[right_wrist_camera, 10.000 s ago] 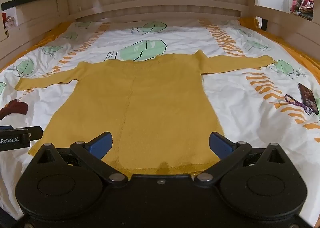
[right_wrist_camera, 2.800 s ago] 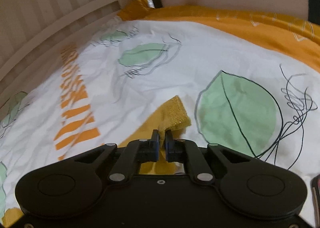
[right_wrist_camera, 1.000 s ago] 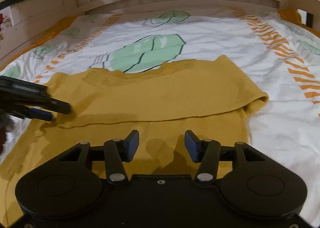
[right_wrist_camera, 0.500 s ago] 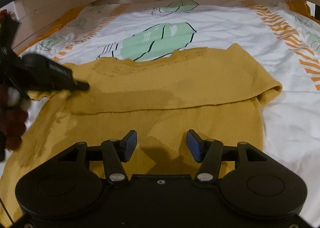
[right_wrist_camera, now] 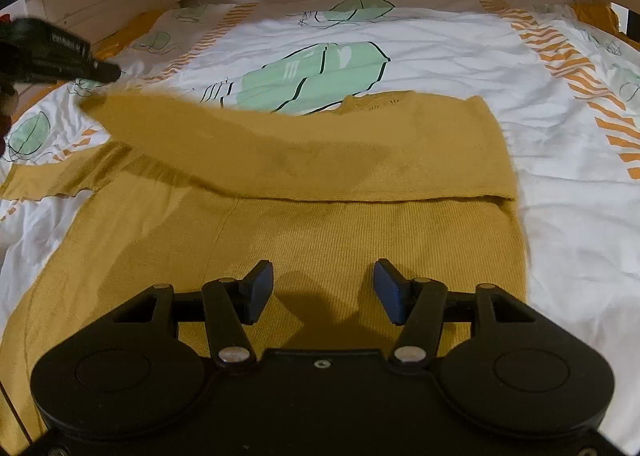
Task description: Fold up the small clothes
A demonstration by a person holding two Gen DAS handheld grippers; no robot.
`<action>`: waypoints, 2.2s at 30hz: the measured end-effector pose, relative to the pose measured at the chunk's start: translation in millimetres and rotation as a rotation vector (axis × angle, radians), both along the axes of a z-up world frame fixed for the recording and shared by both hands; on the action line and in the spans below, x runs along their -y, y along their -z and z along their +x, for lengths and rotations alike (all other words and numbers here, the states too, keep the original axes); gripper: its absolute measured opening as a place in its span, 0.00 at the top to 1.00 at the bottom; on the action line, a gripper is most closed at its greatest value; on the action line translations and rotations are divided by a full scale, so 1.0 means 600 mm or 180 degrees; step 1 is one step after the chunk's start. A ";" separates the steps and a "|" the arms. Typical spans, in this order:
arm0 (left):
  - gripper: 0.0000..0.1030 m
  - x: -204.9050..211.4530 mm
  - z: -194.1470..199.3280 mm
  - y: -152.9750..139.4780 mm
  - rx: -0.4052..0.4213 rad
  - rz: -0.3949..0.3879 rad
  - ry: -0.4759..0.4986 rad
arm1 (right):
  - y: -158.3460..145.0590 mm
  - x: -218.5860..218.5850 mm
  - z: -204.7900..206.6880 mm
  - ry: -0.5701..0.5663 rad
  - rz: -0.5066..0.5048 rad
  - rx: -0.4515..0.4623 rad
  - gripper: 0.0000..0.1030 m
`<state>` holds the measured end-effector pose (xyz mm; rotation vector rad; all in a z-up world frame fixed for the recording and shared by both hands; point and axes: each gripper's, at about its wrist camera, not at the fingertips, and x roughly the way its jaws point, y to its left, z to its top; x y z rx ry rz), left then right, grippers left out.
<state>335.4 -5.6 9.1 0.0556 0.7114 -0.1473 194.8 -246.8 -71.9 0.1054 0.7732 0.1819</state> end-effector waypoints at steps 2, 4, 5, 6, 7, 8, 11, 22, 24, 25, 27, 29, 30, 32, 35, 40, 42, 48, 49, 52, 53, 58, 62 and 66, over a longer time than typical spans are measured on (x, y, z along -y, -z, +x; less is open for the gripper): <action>0.94 -0.012 0.009 0.015 -0.0081 0.0043 -0.0057 | 0.000 0.001 0.001 0.0004 0.0007 -0.0009 0.40; 0.94 -0.020 0.015 0.031 -0.0174 0.0062 -0.0096 | 0.000 0.001 0.001 0.0009 0.0010 -0.0018 0.39; 0.94 -0.027 0.017 0.040 -0.0218 0.0086 -0.0118 | 0.000 0.001 0.001 0.0007 0.0012 -0.0022 0.38; 0.93 -0.030 0.019 0.050 -0.0253 0.0117 -0.0151 | 0.000 0.001 0.001 0.0006 0.0020 -0.0025 0.35; 0.93 -0.037 0.018 0.054 -0.0279 0.0139 -0.0187 | 0.000 0.002 0.001 0.0002 0.0031 -0.0029 0.33; 0.93 -0.043 0.020 0.060 -0.0302 0.0155 -0.0228 | -0.001 0.003 0.002 0.0000 0.0046 -0.0033 0.32; 0.93 -0.061 0.022 0.074 -0.0341 0.0165 -0.0382 | 0.000 0.004 0.003 0.0005 0.0057 -0.0043 0.32; 0.91 -0.104 0.000 0.117 -0.0588 0.0014 -0.0546 | 0.012 -0.013 0.005 -0.0115 -0.0104 -0.0071 0.09; 0.78 -0.122 -0.002 0.132 -0.0722 -0.0120 -0.0537 | 0.015 -0.022 0.002 -0.0182 -0.0206 -0.0051 0.05; 0.75 -0.131 -0.007 0.138 -0.0736 -0.0227 -0.0509 | 0.017 -0.027 0.001 -0.0216 -0.0263 -0.0043 0.03; 0.75 -0.144 -0.016 0.141 -0.0682 -0.0362 -0.0480 | 0.022 -0.038 -0.001 -0.0271 -0.0392 -0.0020 0.01; 0.75 -0.151 -0.023 0.143 -0.0657 -0.0423 -0.0464 | 0.027 -0.049 -0.004 -0.0299 -0.0541 0.0010 0.01; 0.74 -0.152 -0.025 0.144 -0.0646 -0.0440 -0.0459 | 0.029 -0.054 -0.006 -0.0314 -0.0609 0.0043 0.01; 0.72 -0.151 -0.032 0.148 -0.0604 -0.0446 -0.0453 | 0.031 -0.060 -0.009 -0.0301 -0.0658 0.0099 0.01; 0.67 -0.140 -0.042 0.155 -0.0479 -0.0347 -0.0399 | 0.032 -0.065 -0.005 -0.0218 -0.0659 0.0068 0.00; 0.53 -0.117 -0.057 0.163 -0.0326 -0.0129 -0.0293 | 0.030 -0.065 -0.001 -0.0157 -0.0640 -0.0015 0.00; 0.40 -0.113 -0.056 0.166 -0.0369 -0.0143 -0.0217 | 0.032 -0.061 -0.002 -0.0177 -0.0602 -0.0005 0.00; 0.39 -0.130 -0.055 0.148 -0.0414 -0.0197 -0.0133 | 0.027 -0.065 -0.002 -0.0240 -0.0650 0.0000 0.01; 0.39 -0.140 -0.058 0.141 -0.0368 -0.0203 -0.0185 | 0.024 -0.070 -0.003 -0.0275 -0.0687 0.0026 0.01; 0.39 -0.187 -0.067 0.114 -0.0205 -0.0186 -0.0395 | 0.016 -0.079 -0.009 -0.0367 -0.0691 0.0144 0.01; 0.39 -0.204 -0.069 0.105 -0.0175 -0.0192 -0.0462 | 0.013 -0.081 -0.012 -0.0371 -0.0667 0.0196 0.01; 0.39 -0.320 -0.071 0.065 -0.0061 -0.0276 -0.1014 | -0.005 -0.083 -0.020 -0.0344 -0.0471 0.0471 0.01; 0.39 -0.421 -0.071 0.058 -0.0092 -0.0477 -0.1519 | -0.010 -0.075 -0.021 -0.0166 -0.0341 0.0593 0.01; 0.39 -0.489 -0.069 0.064 -0.0138 -0.0584 -0.1889 | -0.009 -0.065 -0.010 -0.0093 -0.0172 0.0482 0.01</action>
